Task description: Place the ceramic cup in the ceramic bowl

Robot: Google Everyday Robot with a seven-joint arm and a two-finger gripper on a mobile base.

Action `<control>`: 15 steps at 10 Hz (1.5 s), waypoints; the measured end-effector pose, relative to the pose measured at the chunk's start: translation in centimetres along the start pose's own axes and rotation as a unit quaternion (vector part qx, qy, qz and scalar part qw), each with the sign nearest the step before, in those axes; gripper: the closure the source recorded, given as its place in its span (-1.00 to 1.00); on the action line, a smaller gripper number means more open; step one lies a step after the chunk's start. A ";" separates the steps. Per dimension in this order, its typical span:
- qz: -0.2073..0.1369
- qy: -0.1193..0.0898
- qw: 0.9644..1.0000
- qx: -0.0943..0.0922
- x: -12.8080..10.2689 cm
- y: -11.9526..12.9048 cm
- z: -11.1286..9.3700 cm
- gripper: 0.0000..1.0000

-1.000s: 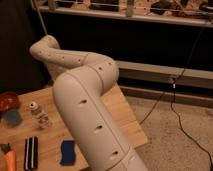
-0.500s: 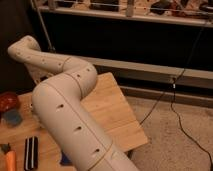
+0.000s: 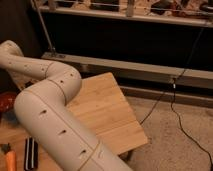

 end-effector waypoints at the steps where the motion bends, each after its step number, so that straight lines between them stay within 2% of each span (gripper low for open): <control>1: -0.007 0.003 1.000 -0.009 0.1 1.3 0.1 -0.30; 3: -0.015 0.006 0.999 -0.035 0.4 3.5 0.5 -0.30; 4: -0.016 0.006 0.999 -0.044 0.5 3.9 0.5 -0.30; 5: -0.018 0.008 0.998 -0.059 0.8 4.7 0.7 -0.30; 8: -0.027 0.017 0.996 -0.085 2.3 5.8 2.1 -0.30; 12: -0.050 0.024 0.994 -0.096 3.6 7.0 3.7 -0.30; 15: -0.064 0.029 0.993 -0.092 4.1 7.2 4.8 -0.30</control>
